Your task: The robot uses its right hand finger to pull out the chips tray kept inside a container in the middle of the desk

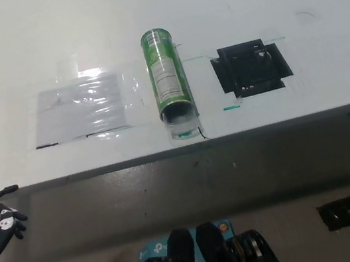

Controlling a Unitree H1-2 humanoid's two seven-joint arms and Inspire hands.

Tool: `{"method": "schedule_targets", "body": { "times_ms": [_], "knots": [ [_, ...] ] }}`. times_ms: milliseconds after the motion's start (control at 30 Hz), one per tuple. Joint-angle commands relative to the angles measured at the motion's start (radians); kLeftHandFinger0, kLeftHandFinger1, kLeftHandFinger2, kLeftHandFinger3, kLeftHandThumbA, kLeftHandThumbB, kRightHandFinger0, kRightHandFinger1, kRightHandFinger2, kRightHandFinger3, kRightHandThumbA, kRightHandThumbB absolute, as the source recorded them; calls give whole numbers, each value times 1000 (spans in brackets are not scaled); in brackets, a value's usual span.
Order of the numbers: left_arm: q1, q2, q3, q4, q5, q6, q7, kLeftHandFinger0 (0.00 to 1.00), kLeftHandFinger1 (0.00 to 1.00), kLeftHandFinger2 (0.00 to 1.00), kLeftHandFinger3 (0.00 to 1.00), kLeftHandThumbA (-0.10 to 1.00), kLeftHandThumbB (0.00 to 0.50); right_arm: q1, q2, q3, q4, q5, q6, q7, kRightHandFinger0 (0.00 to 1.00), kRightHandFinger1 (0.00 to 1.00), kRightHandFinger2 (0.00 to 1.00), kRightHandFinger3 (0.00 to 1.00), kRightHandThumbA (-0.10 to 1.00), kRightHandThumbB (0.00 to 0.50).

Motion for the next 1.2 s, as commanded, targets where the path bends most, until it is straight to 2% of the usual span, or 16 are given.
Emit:
{"method": "schedule_targets", "body": {
  "times_ms": [0,67,200,333,433,467,533,567,600,667,700,733,900,933,1067,1167],
  "knots": [
    [-14,18,5,-23,-18,7,-15,287,296,324,660,-34,104,-143,-58,19,-119,-1,56,31,290,429,695,760,-100,234],
    [-14,19,3,-19,-13,2,-17,286,293,321,657,-28,103,-190,-66,33,-138,0,68,39,264,396,692,764,-100,233],
    [-11,16,5,-20,-18,4,-22,276,285,317,658,-52,93,-278,-95,85,-149,-16,77,71,267,432,739,816,-100,234],
    [-10,14,9,-24,-20,11,-22,292,298,325,654,-60,89,-393,-95,173,-79,-62,59,93,185,358,801,911,-100,289],
    [-16,13,6,-16,-17,10,-27,281,292,320,650,-53,97,-429,-96,227,-63,-85,56,110,504,409,815,914,-100,317],
    [-16,13,7,-14,-19,9,-28,278,291,320,648,-52,96,-441,-93,250,-64,-95,64,118,578,256,798,917,-100,322],
    [-18,13,9,-14,-21,8,-30,279,292,321,647,-51,95,-455,-89,274,-65,-104,76,124,615,213,791,918,-100,322],
    [-19,14,10,-13,-23,5,-33,280,294,326,650,-56,88,-465,-93,299,-62,-132,76,125,336,102,792,919,-100,334],
    [-17,15,9,-15,-23,-2,-36,284,293,321,646,-56,93,-479,-89,328,-49,-127,53,150,183,27,847,931,-100,318],
    [-17,15,9,-17,-24,-2,-38,288,293,320,648,-58,88,-493,-93,358,-35,-127,24,173,179,0,905,945,-100,304],
    [-16,14,10,-19,-26,0,-38,289,293,321,648,-57,91,-500,-94,375,-31,-141,17,177,230,0,925,947,-100,307],
    [-19,15,11,-19,-27,1,-38,294,297,324,649,-59,88,-507,-91,383,-20,-142,5,180,204,0,945,948,-100,307],
    [-20,17,10,-29,-20,21,-29,305,301,326,649,-54,92,-525,-88,409,12,-142,-25,198,201,4,971,933,-100,297],
    [-21,15,14,-29,-30,19,-34,298,295,326,644,-64,94,-542,-96,445,26,-183,-19,215,25,21,987,910,-100,299],
    [-20,14,13,-32,-30,12,-33,290,292,322,645,-97,81,-555,-103,479,45,-213,-22,231,43,87,974,908,-100,294],
    [-23,26,16,-34,-29,19,-34,303,300,330,656,-100,70,-569,-104,507,110,-209,-107,260,24,83,953,912,-100,268]
  ]
}}
